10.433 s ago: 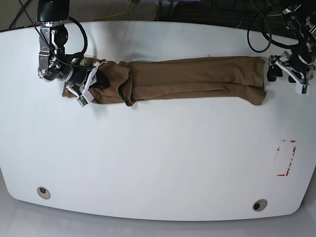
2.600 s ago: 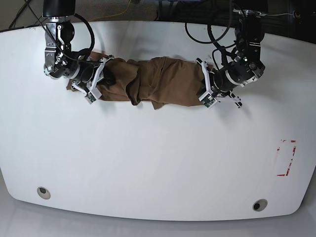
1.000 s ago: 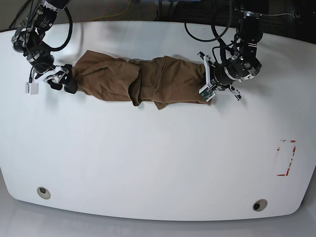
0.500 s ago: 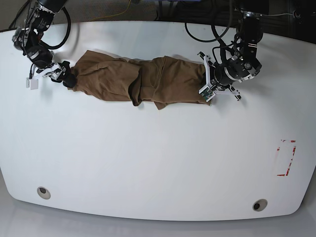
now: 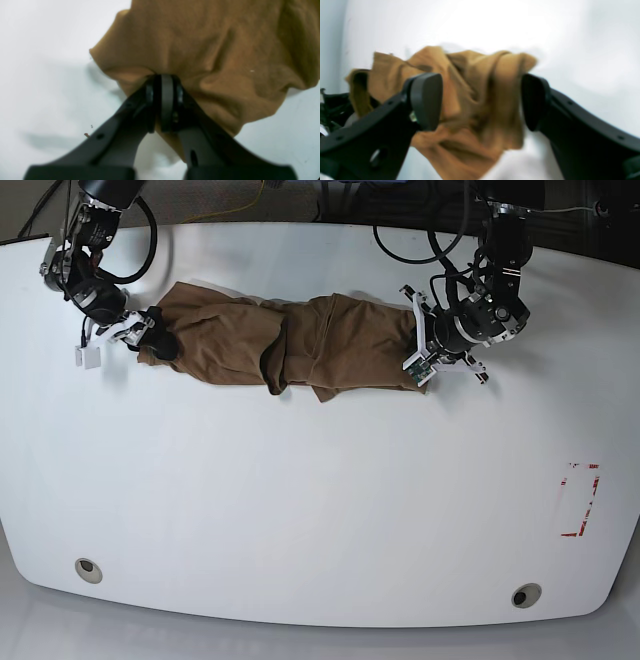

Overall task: Layout the t-shirt on the table in an organized manner, then fold the t-shirt properly
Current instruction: 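Move the right gripper to the strip's other end and grasp it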

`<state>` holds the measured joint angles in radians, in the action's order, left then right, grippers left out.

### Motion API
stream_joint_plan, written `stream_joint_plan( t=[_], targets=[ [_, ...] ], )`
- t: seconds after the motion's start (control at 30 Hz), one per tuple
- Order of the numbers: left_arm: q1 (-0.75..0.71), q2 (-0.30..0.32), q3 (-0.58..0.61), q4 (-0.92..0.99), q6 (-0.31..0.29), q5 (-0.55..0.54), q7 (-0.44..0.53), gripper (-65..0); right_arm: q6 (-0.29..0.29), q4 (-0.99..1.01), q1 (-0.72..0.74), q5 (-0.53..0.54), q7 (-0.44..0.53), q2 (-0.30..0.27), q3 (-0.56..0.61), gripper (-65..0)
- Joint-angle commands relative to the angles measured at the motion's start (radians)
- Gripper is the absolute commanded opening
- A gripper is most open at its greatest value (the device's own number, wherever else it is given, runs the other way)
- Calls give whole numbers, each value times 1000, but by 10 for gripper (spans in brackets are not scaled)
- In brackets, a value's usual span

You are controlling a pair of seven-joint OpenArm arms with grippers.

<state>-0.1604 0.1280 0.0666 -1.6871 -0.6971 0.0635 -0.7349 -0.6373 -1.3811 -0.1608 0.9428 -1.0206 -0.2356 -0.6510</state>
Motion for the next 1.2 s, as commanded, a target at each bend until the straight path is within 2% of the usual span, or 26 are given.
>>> stream_joint_plan(
  t=[0.0,0.27,0.37,0.47,0.63,0.7,0.97,1.17],
  targets=[
    [2,6,0,-3,-1,20,-25,-625,-8,-16,4,8,-5,5,6,-183],
    [-1,6,0,-3,-1,20,-25,-625,-8,-16,2,8,-5,15,52,-189],
    [-1,6,-1,-3,-1,20,-25,-625,-8,-31,2,8,-5,17,63,-231],
    [-1,6,-3,-3,-1,20,-25,-625,-8,-54,0,8,-5,26,64,-330],
    [-1,6,-3,-3,-1,20,-25,-625,-2,-106,-13,5,-5,35,64,-543],
    [-1,6,-3,-3,-1,20,-25,-625,0,-139,-18,5,-5,35,64,-593],
    [-1,6,-3,-1,-1,22,-25,-625,27,-337,-59,17,-50,48,64,-587],
    [-1,6,-1,-1,-1,22,-25,-625,43,-462,-84,63,-103,95,64,-591]
  ],
)
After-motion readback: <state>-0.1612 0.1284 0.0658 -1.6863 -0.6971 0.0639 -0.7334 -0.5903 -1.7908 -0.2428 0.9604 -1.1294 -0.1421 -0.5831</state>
